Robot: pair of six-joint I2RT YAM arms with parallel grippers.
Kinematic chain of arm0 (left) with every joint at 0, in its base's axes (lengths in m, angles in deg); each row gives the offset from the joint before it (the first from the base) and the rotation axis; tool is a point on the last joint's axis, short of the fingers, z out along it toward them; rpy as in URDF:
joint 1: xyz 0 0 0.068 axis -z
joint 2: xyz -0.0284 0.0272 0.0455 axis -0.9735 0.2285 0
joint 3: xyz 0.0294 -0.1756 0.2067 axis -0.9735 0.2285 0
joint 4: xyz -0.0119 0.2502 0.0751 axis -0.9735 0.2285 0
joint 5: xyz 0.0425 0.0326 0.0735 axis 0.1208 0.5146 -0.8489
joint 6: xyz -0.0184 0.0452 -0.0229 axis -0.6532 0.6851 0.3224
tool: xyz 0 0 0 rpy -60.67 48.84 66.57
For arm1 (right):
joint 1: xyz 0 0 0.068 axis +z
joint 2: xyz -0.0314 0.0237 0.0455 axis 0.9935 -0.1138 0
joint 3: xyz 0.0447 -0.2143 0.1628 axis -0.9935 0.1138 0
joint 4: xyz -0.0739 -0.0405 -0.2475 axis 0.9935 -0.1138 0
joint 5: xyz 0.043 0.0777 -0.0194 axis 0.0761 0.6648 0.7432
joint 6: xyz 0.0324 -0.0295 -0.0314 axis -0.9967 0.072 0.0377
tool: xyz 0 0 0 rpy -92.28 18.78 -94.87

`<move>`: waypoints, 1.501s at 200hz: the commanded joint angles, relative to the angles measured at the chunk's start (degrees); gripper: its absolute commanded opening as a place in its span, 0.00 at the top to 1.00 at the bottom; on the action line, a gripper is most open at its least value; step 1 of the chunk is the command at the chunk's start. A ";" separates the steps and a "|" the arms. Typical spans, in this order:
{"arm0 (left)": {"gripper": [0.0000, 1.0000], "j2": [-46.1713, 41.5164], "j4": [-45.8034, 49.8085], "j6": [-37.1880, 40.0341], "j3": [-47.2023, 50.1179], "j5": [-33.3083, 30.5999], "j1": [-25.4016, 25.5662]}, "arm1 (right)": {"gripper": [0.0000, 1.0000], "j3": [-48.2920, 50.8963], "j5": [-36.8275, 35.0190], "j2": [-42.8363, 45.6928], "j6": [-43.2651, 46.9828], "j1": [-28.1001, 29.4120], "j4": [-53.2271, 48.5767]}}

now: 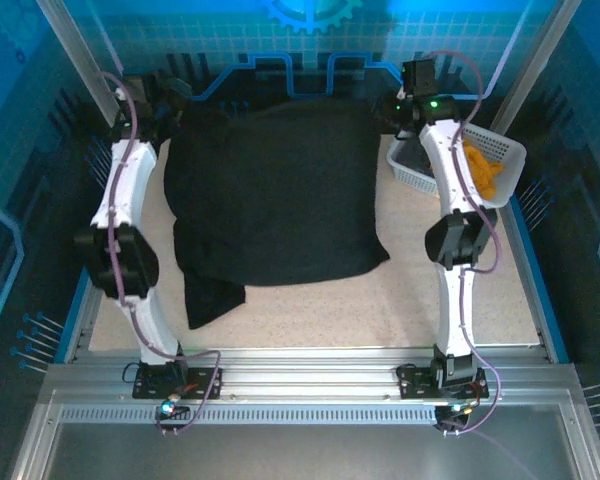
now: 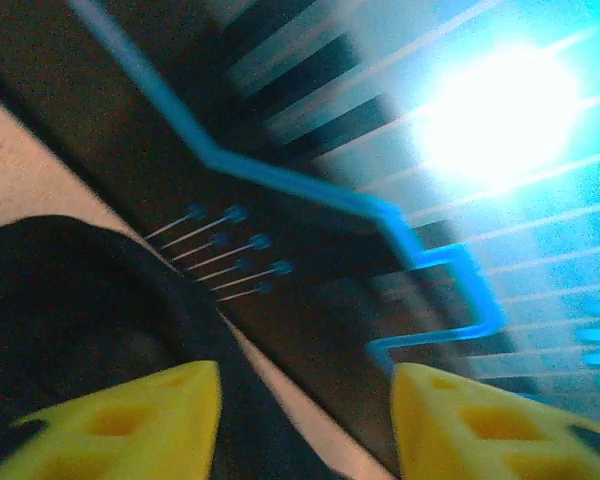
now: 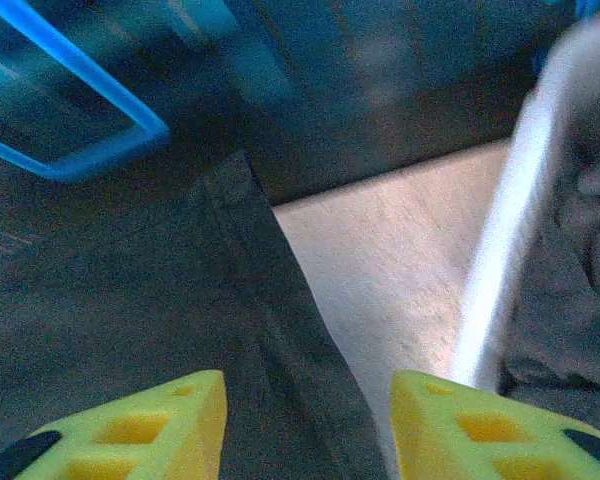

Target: Fold and stack the t-shirts

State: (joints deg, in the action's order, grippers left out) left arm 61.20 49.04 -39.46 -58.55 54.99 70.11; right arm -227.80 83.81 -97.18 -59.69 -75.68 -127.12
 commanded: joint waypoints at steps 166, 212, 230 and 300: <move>0.52 -43.20 17.50 -2.68 53.47 -3.85 13.55 | 0.47 97.22 26.90 46.53 -18.86 13.28 -2.66; 0.52 -44.93 17.76 -2.48 53.33 -2.86 15.28 | 0.48 105.81 26.10 51.39 -30.29 14.69 8.61; 0.51 -46.10 17.30 -2.37 53.89 -1.44 15.55 | 0.48 106.62 23.26 51.21 -32.25 14.63 9.91; 0.47 -54.19 14.78 -1.14 57.46 4.93 15.71 | 0.58 105.79 18.97 46.75 -37.14 13.25 15.26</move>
State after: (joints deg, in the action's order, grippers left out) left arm 9.82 63.67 -41.45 -1.83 57.44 85.43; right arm -121.20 105.14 -48.55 -94.16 -61.84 -112.37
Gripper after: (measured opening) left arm 0.529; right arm 0.446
